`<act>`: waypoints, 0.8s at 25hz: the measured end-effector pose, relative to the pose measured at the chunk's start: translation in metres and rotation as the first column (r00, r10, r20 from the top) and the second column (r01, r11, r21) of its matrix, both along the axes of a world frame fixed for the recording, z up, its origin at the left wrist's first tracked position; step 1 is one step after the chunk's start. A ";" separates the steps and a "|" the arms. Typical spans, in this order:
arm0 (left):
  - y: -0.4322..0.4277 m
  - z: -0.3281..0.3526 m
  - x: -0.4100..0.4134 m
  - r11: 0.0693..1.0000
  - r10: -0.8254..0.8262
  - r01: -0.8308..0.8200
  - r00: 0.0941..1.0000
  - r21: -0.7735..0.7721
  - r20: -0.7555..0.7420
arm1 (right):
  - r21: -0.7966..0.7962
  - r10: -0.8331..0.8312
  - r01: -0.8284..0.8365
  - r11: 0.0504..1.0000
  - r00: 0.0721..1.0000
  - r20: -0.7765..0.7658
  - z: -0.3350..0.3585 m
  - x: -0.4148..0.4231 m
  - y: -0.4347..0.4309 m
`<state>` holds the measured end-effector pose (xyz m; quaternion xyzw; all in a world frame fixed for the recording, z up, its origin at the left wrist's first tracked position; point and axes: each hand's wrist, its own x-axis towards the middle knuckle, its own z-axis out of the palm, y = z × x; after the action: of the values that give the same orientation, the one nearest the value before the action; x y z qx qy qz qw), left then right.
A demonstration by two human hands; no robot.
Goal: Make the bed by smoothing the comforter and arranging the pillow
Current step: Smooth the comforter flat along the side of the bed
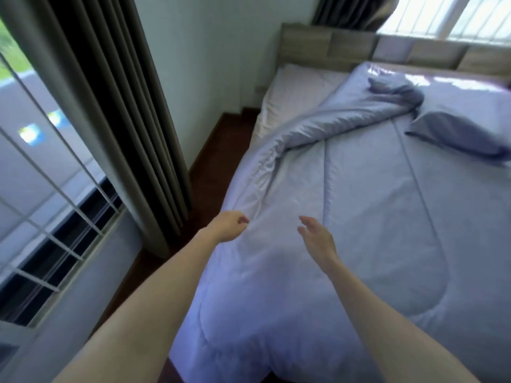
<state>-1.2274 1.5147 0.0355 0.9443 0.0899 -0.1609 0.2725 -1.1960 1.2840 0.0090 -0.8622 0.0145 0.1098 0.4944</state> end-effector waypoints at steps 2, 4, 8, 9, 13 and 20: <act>0.022 0.034 0.024 0.992 0.079 -0.062 0.985 -0.109 0.154 | 0.223 -0.074 0.060 0.973 0.996 0.054 0.029 0.022 0.035; 0.050 0.061 0.042 0.982 0.106 -0.060 0.959 -0.180 0.261 | 0.380 -0.135 0.085 0.921 0.985 0.106 0.048 0.041 0.077; 0.122 0.087 0.055 0.973 0.016 0.058 0.949 -0.222 0.315 | 0.637 -0.330 0.196 0.745 0.939 0.097 0.072 0.049 0.167; 0.143 0.090 0.056 0.973 -0.009 0.083 0.947 -0.217 0.322 | 0.674 -0.374 0.225 0.704 0.924 0.082 0.076 0.049 0.189; 0.215 0.113 0.063 0.939 -0.021 0.128 0.948 -0.320 0.317 | 0.744 -0.488 0.310 0.593 0.872 0.026 0.085 0.050 0.250; 0.263 0.123 0.104 0.779 0.071 0.115 0.961 -0.617 0.269 | 0.720 -0.537 0.325 0.613 0.840 0.077 0.101 0.082 0.290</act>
<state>-1.1231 1.7779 0.1589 0.8138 -0.0187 -0.0510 0.5786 -1.1144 1.5743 0.1101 -0.5953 0.1110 -0.1421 0.7830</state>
